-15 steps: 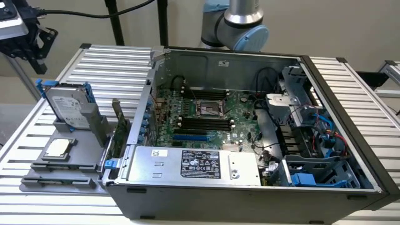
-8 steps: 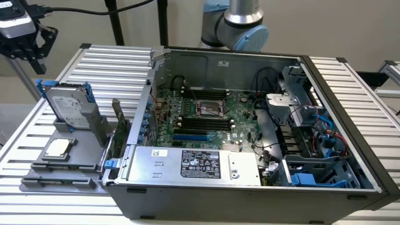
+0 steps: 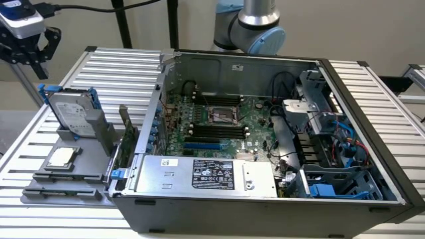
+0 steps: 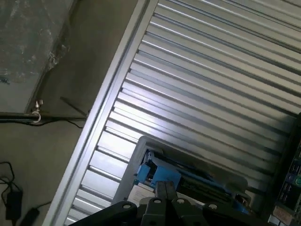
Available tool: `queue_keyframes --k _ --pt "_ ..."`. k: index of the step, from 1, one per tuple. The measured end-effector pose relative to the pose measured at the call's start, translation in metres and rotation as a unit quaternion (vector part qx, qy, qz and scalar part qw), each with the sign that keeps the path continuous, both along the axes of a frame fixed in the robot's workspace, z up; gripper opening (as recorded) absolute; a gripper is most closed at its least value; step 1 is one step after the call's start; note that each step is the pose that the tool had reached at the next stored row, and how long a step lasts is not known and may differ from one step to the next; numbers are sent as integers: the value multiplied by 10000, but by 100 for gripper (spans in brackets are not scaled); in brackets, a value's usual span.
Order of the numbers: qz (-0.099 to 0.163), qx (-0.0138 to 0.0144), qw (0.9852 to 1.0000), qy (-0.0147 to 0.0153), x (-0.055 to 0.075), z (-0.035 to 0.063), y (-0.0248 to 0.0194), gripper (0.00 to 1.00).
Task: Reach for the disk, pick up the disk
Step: 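Pick up the disk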
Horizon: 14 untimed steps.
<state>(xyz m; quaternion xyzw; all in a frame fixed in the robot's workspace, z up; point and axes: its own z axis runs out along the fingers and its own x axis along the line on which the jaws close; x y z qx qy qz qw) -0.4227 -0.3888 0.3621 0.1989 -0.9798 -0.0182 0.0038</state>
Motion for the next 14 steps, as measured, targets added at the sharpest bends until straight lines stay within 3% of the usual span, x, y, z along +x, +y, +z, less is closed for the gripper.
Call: queue_keyframes --k 4,7,11,14 --pt "360 0 9994 0 0 -2 0 11" --pt "640 0 9980 0 0 -3 0 11" --pt "997 0 9950 -1 0 -3 0 11" --pt "1269 0 9919 -1 0 -3 0 11"
